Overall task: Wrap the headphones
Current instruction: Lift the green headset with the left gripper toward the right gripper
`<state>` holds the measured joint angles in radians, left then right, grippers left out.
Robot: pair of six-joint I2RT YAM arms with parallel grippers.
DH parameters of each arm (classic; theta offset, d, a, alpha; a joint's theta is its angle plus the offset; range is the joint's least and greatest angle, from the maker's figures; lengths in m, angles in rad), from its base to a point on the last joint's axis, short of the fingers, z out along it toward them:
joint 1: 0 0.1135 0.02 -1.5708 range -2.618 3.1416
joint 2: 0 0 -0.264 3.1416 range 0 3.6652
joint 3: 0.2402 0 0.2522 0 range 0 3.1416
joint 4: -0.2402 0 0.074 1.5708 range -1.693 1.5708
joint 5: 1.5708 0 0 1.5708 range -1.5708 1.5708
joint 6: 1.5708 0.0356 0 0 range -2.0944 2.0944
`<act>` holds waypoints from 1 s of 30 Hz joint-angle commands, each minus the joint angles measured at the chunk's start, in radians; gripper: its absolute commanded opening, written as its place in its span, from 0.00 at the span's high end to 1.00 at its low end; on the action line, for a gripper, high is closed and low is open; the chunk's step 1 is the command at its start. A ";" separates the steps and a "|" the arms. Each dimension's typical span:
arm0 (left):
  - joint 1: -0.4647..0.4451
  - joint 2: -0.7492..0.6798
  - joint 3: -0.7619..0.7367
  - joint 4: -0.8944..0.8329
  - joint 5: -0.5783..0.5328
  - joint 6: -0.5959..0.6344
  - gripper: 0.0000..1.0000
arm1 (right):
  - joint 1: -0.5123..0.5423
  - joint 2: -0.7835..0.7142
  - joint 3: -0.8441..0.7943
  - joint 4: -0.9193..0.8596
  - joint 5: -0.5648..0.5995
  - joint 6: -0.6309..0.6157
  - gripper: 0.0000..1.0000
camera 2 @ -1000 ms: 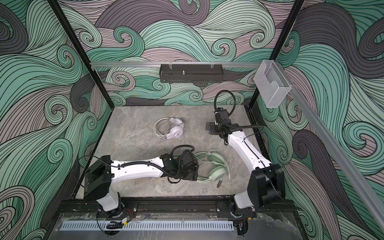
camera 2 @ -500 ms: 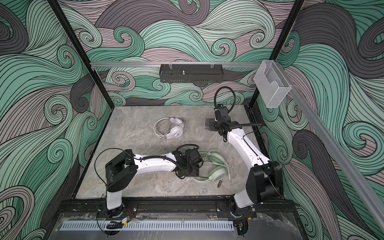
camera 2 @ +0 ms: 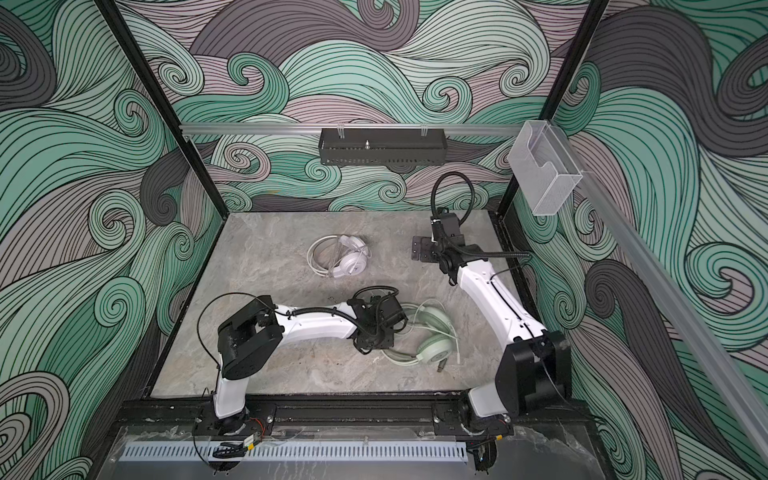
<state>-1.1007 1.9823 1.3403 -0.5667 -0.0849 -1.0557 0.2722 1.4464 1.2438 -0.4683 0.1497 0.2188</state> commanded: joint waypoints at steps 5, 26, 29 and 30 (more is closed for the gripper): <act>0.004 -0.165 -0.015 -0.186 -0.253 0.112 0.99 | 0.052 -0.025 0.031 -0.047 -0.002 0.011 0.02; -0.150 -0.116 0.614 -1.141 -1.019 0.644 1.00 | 0.064 -0.103 0.064 -0.012 -0.123 0.141 0.01; -0.120 -0.133 0.619 -1.053 -0.976 0.748 1.00 | 0.061 -0.167 0.011 -0.014 -0.158 0.150 0.01; -0.106 -0.143 0.622 -1.011 -0.946 0.782 1.00 | 0.062 -0.191 -0.007 -0.014 -0.163 0.158 0.01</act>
<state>-1.2362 1.8908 1.9251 -1.5661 -1.0168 -0.3641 0.3382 1.3178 1.2648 -0.4973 0.0280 0.3462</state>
